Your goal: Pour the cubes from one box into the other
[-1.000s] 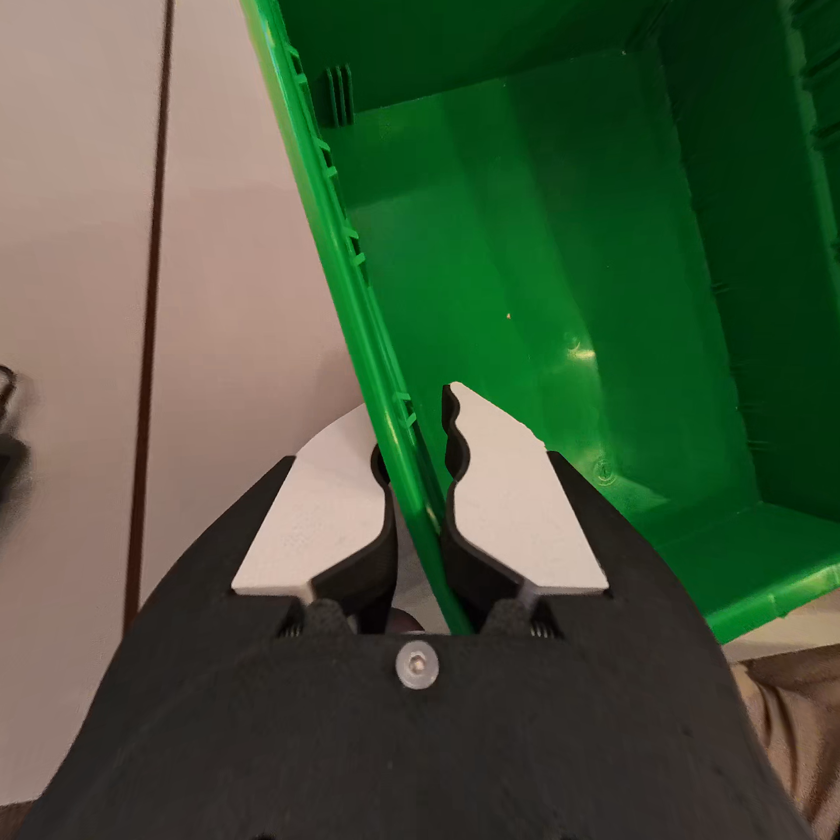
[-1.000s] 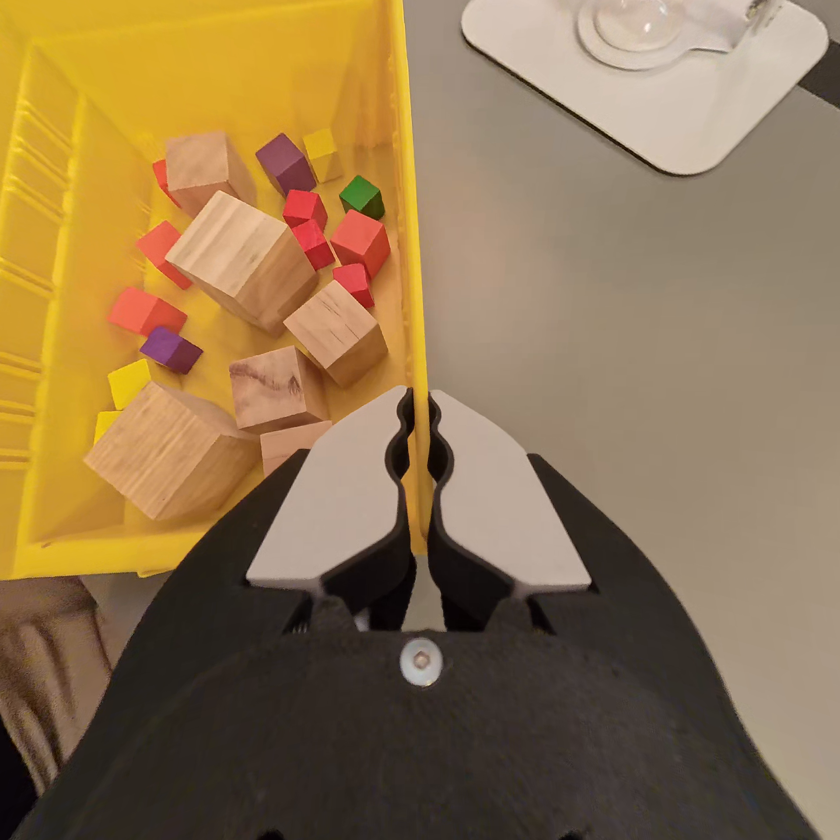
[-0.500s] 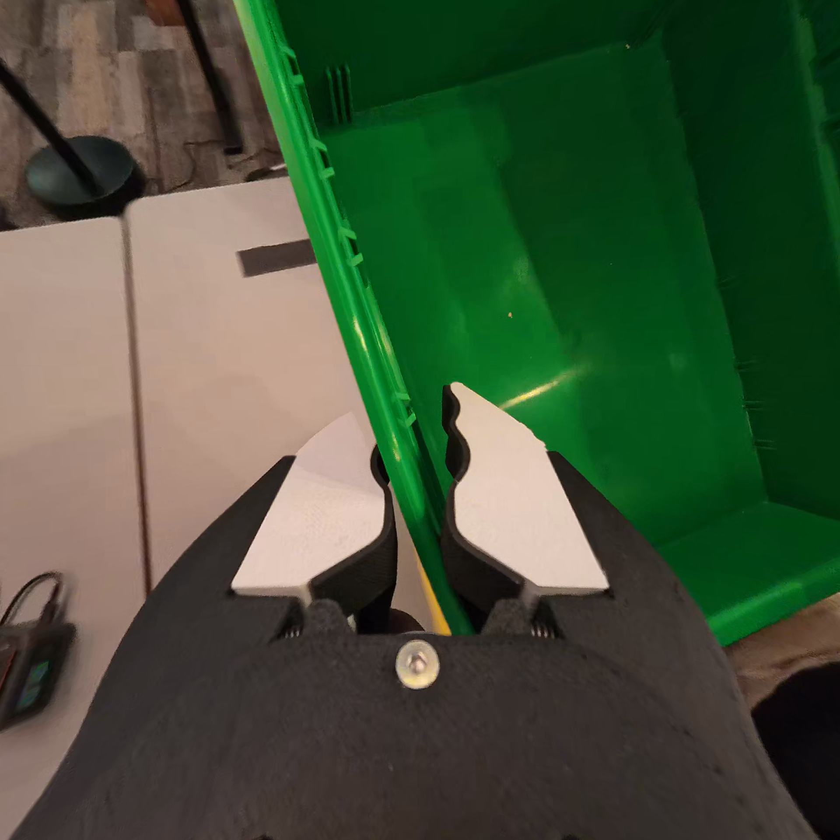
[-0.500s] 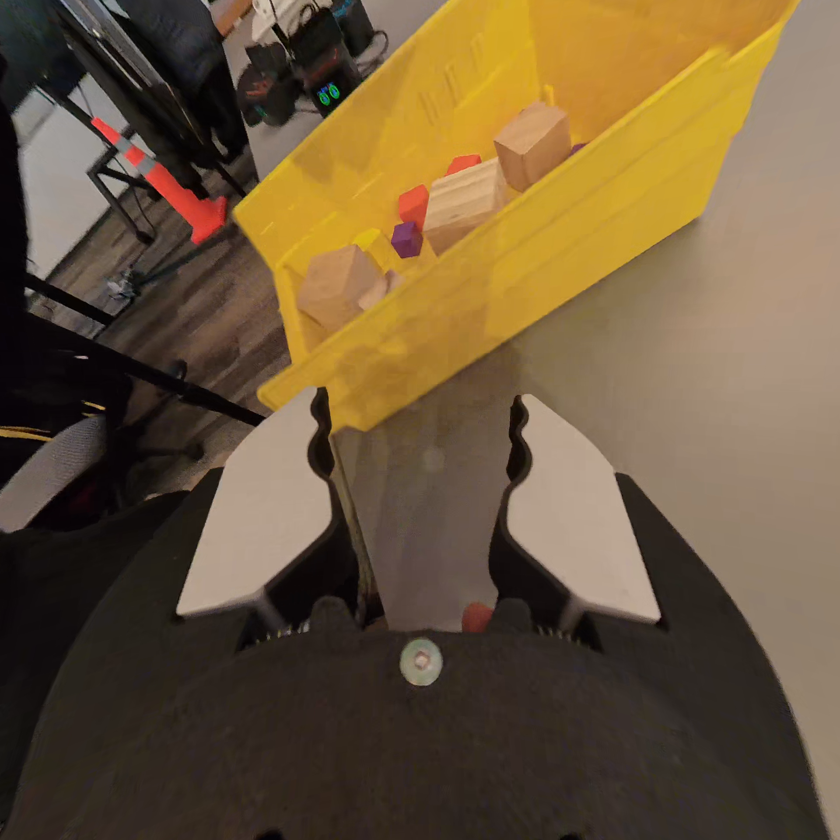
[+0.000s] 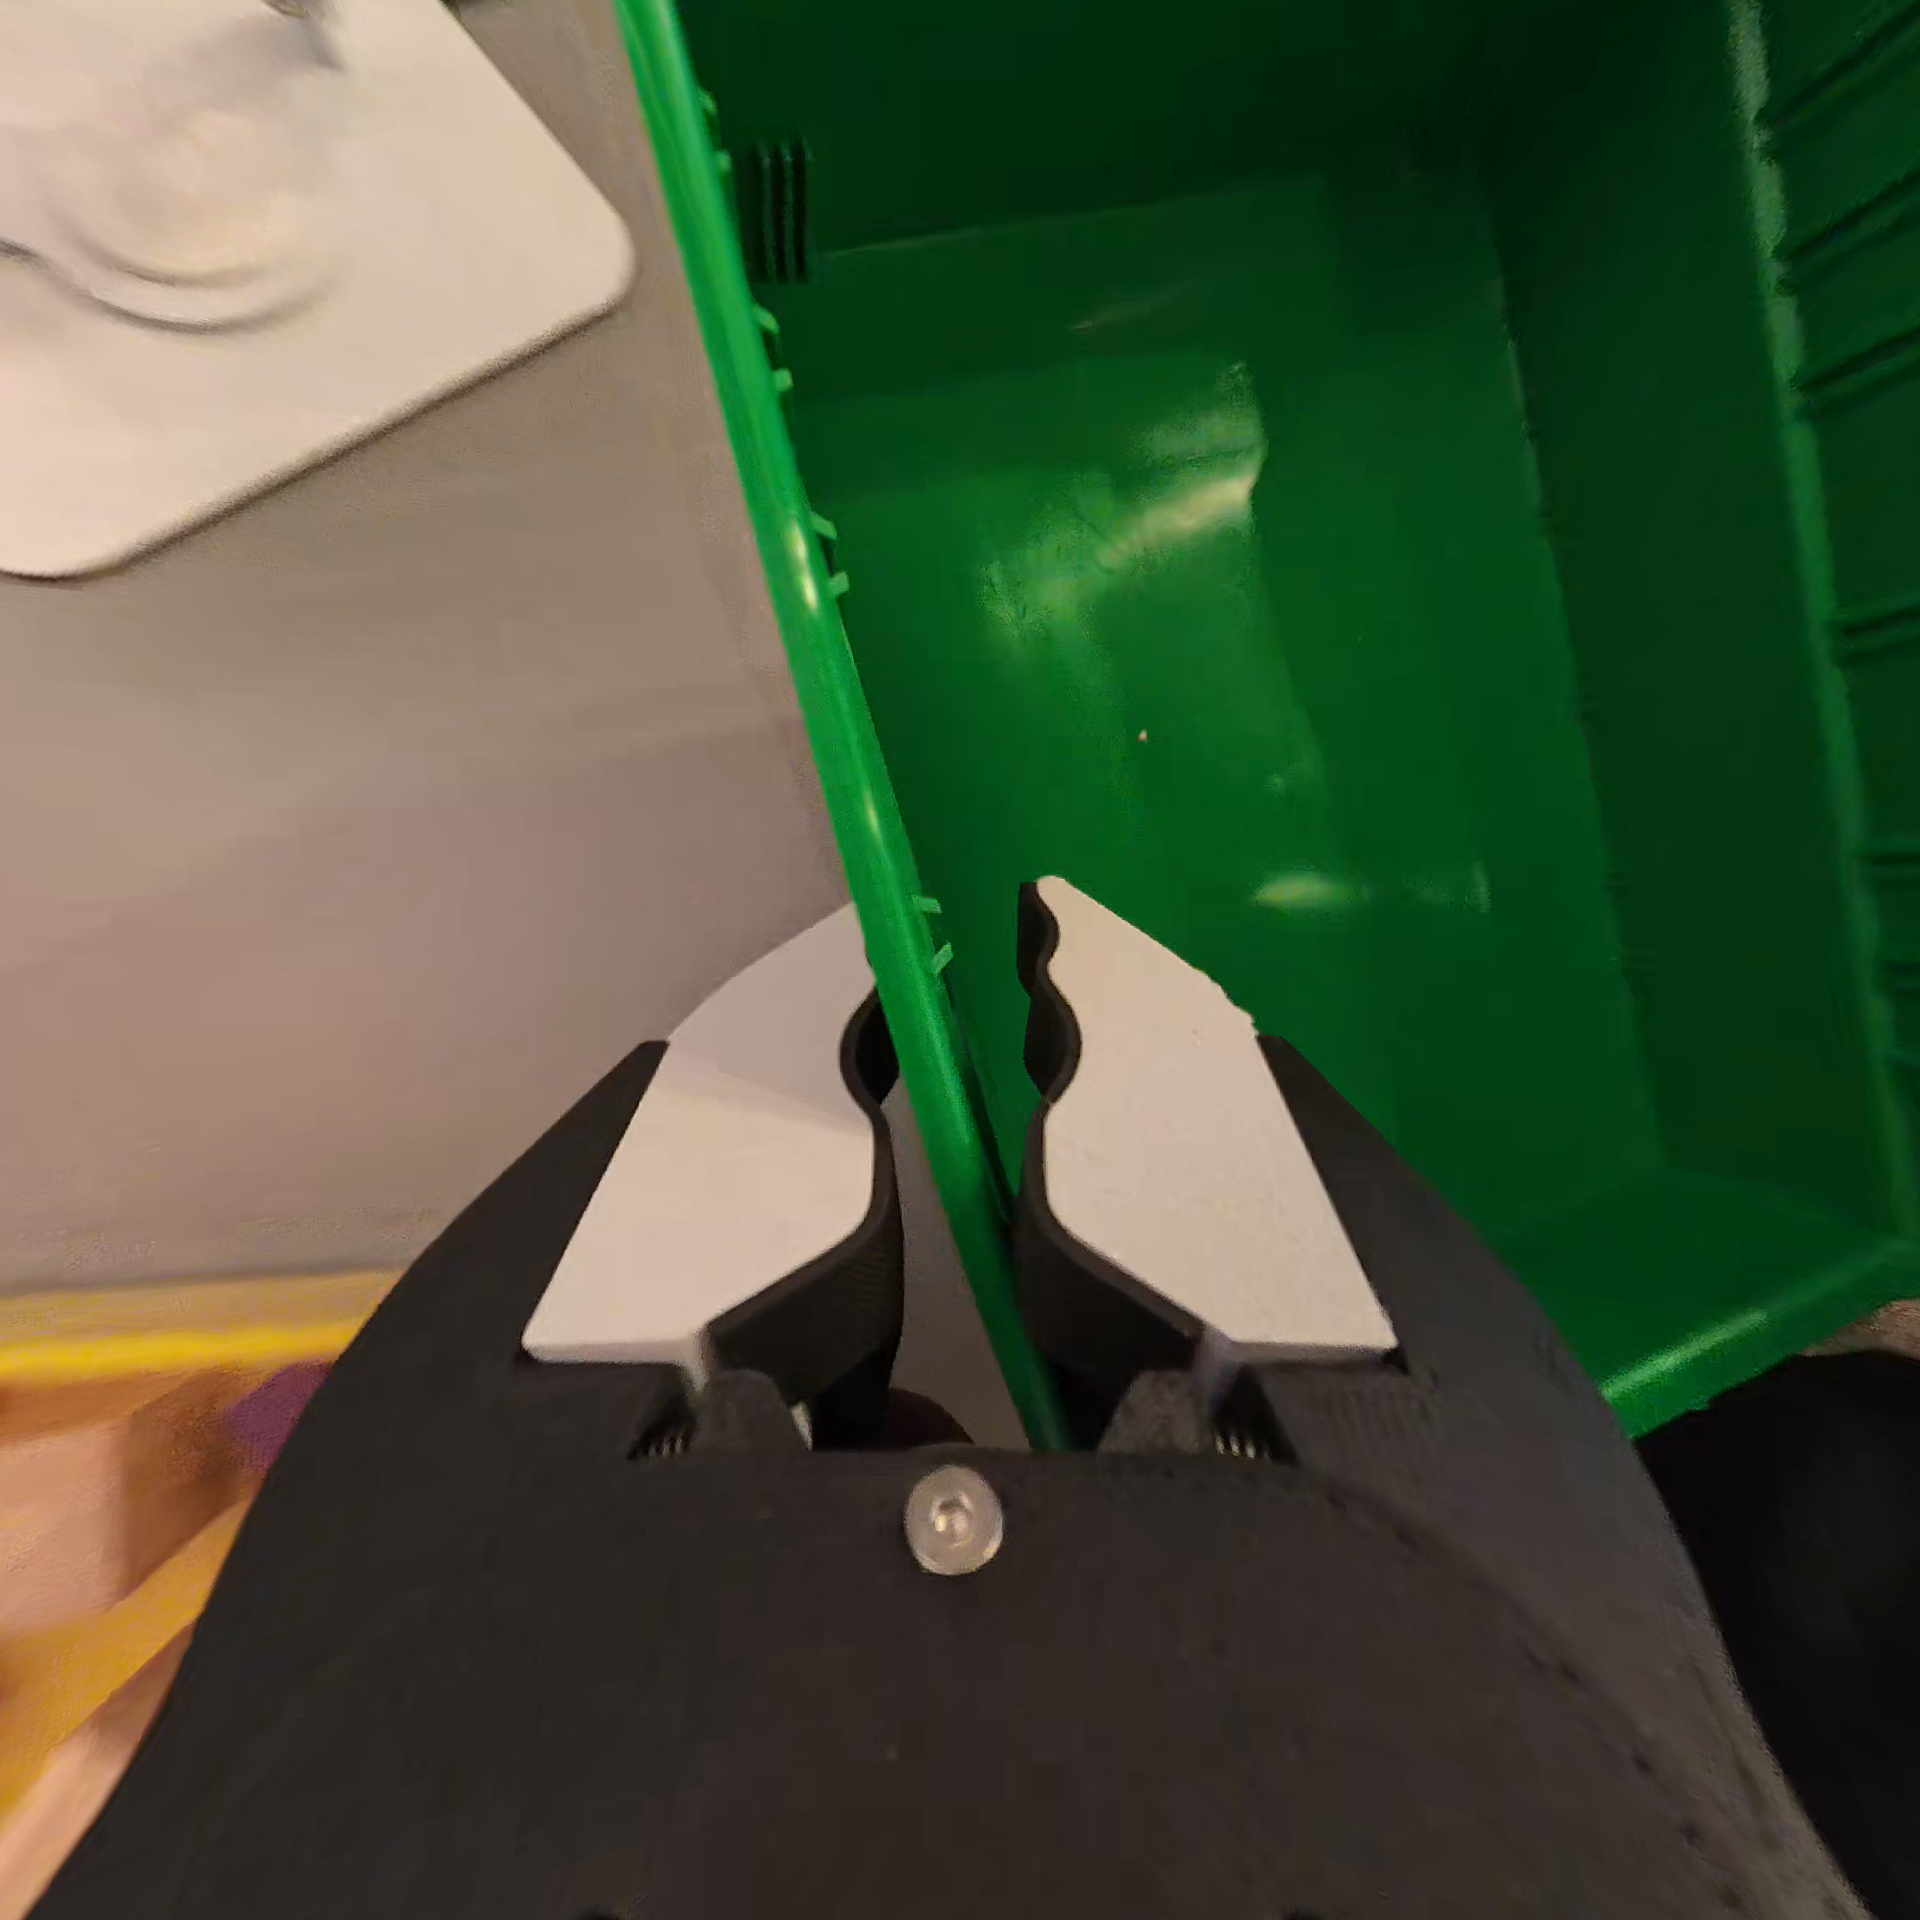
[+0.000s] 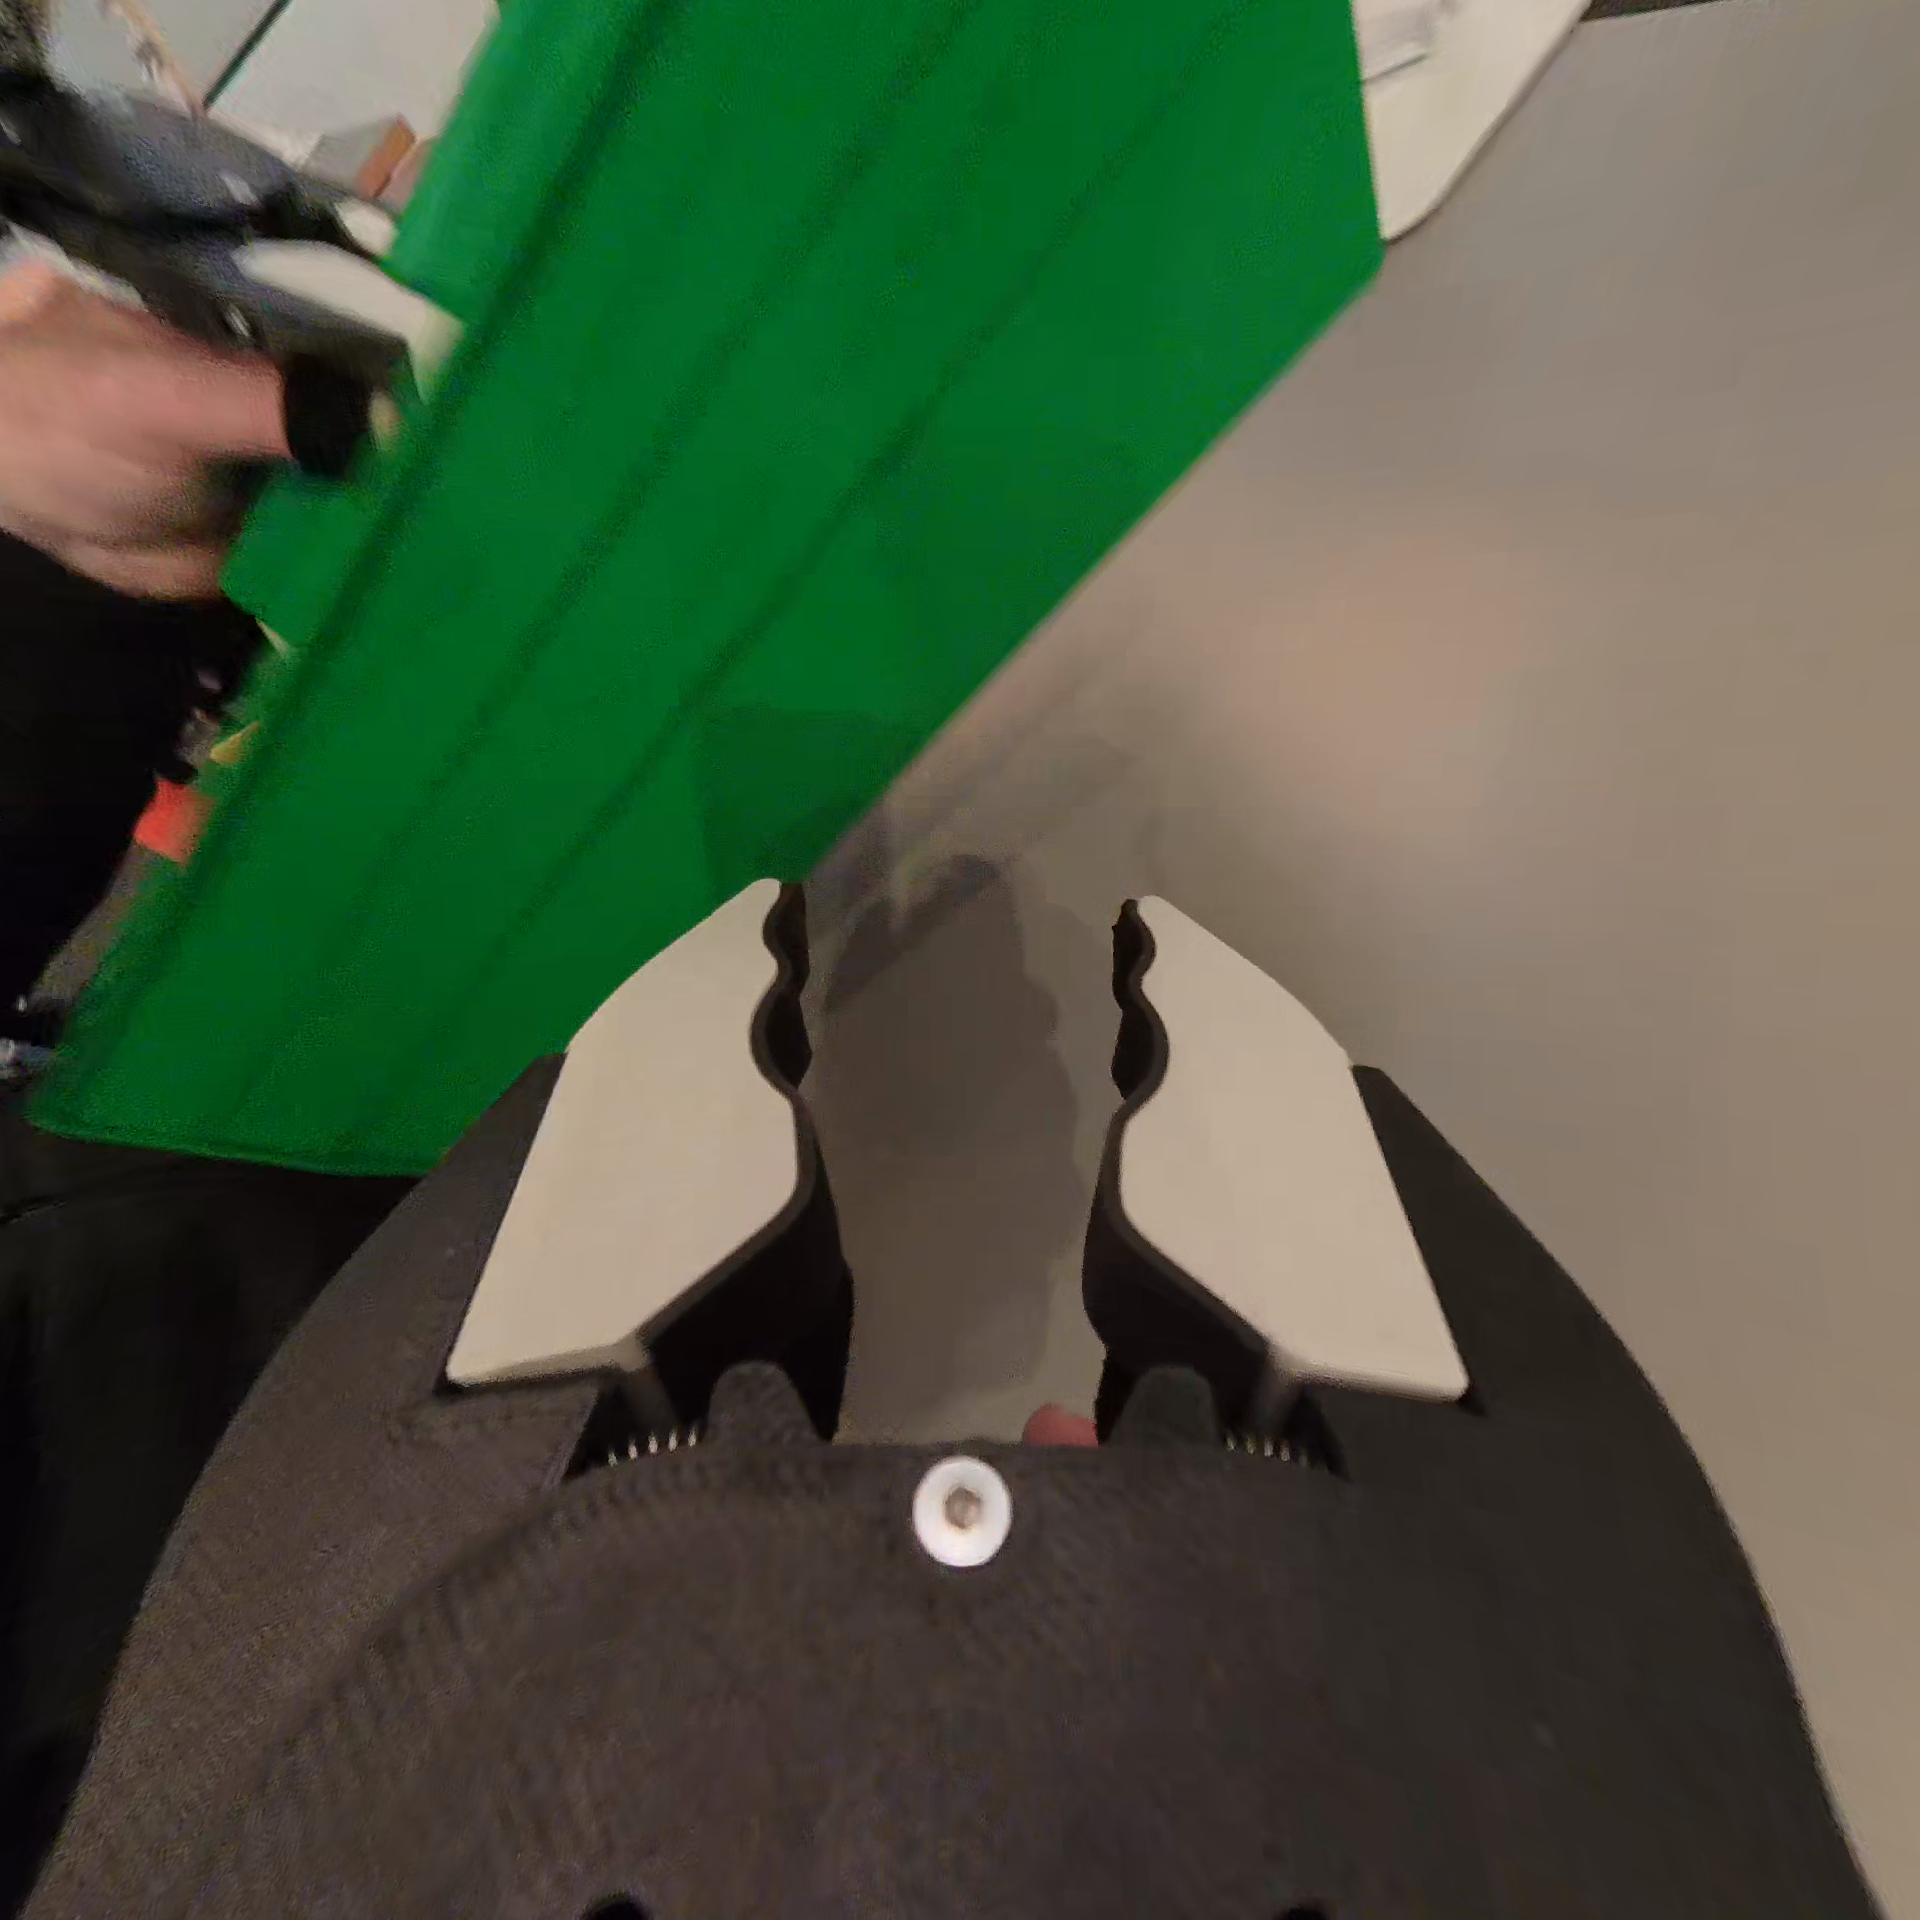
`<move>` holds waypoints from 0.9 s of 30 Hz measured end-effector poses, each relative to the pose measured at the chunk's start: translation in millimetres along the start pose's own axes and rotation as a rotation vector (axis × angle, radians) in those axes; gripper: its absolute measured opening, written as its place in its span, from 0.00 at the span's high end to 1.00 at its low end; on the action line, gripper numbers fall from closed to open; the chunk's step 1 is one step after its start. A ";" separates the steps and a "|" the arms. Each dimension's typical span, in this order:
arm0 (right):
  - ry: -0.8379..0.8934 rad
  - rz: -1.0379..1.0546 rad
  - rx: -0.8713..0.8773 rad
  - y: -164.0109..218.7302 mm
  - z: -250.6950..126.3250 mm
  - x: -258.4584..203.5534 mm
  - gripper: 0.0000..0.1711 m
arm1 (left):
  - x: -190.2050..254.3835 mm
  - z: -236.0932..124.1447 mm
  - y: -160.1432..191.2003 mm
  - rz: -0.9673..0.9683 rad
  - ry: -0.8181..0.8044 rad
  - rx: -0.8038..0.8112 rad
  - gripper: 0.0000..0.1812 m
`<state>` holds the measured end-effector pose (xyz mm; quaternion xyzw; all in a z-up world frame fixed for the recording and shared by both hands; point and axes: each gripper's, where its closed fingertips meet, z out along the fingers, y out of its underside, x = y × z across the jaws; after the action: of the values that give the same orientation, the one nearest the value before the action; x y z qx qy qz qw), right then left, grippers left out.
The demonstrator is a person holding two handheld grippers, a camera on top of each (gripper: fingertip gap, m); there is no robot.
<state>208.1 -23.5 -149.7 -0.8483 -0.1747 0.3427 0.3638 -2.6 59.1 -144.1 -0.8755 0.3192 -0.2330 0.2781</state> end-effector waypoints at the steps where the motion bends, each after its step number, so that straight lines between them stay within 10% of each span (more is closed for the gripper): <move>1: 0.019 0.015 0.012 1.2 -8.8 9.1 0.69 | 8.0 19.2 6.1 0.014 -0.005 -0.033 0.89; 12: 0.079 -0.015 -0.007 14.7 -15.1 15.4 0.64 | 22.5 104.6 27.0 -0.045 -0.037 -0.105 0.74; 19: 0.088 -0.135 -0.029 11.5 -4.9 -8.2 0.62 | 9.4 -18.4 13.8 0.142 -0.225 0.069 0.53; 23: 0.132 -0.211 -0.090 19.7 1.8 -16.0 0.61 | -63.9 -100.6 95.8 0.264 -0.541 -0.161 0.58; 27: 0.210 -0.284 -0.149 25.5 12.9 -12.0 0.60 | -97.1 -100.5 176.2 0.225 -0.521 -0.435 0.67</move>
<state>191.7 -40.9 -169.5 -0.8710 -0.2785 0.1836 0.3608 -203.9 -21.1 -204.4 -0.9036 0.3740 0.1034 0.1813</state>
